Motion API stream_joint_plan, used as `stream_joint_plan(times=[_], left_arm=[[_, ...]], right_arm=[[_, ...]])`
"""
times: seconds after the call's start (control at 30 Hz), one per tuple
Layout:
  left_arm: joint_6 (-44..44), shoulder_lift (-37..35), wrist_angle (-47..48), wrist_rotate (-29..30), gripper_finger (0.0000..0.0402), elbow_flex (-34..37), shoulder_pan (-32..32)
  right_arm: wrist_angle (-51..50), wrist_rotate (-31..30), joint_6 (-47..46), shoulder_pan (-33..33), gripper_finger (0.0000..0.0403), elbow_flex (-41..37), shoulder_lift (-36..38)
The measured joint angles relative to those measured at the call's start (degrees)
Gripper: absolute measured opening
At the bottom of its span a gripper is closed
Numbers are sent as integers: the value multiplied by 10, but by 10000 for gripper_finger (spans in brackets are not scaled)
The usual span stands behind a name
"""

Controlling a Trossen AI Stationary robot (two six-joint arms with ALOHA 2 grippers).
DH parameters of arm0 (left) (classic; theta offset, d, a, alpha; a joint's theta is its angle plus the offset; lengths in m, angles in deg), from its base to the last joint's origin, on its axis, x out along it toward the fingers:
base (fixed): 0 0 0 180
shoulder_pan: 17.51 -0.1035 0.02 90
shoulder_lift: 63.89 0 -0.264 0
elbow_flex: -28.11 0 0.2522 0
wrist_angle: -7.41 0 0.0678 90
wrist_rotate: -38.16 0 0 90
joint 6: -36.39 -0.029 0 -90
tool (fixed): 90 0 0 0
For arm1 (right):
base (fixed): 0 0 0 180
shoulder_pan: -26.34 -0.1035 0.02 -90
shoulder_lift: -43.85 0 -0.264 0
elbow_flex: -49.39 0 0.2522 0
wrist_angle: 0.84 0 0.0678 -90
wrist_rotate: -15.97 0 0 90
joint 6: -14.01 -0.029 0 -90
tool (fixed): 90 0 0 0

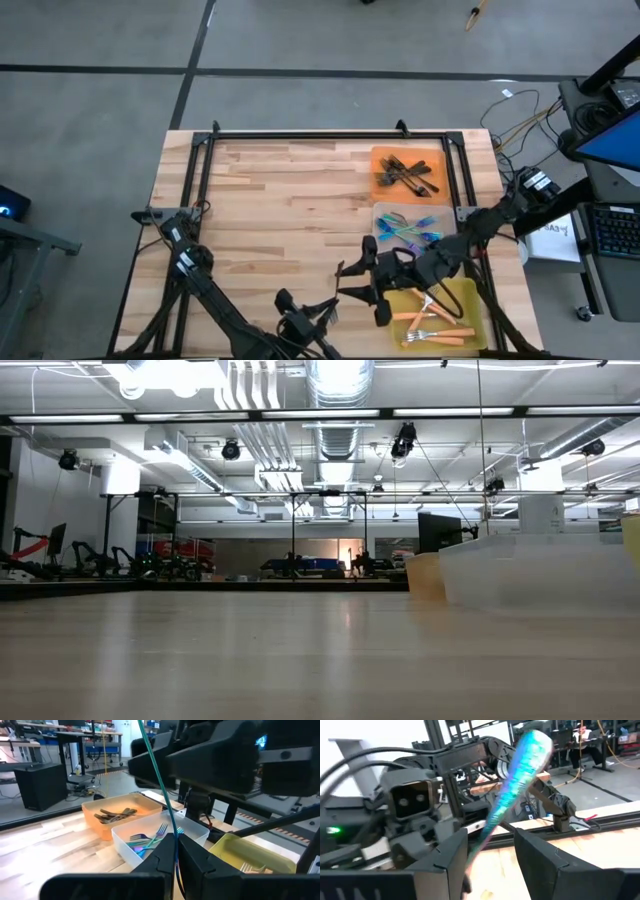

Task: Sort silverware by color (type)
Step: Put the blue fork into the transparent bin

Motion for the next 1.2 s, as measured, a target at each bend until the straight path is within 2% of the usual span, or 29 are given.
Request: stream_joint_plan(times=[0.13, 0.33, 0.6, 0.97, 1.2], left_arm=[[-38, 0, -26, 0, 0, 0, -1], [-43, 0, -26, 0, 0, 0, -1], [-45, 0, -24, -20, 0, 0, -12], [-55, 0, -11, -19, 4, 0, -18], [-57, 0, 27, -13, 53, 0, -19]], right_arm=[[1, 2, 0, 7, 149, 1, 0], [2, 2, 2, 7, 125, 1, 0], [6, 31, 7, 7, 20, 2, 0], [7, 36, 8, 7, 10, 2, 0], [-33, 13, 15, 8, 7, 2, 4]])
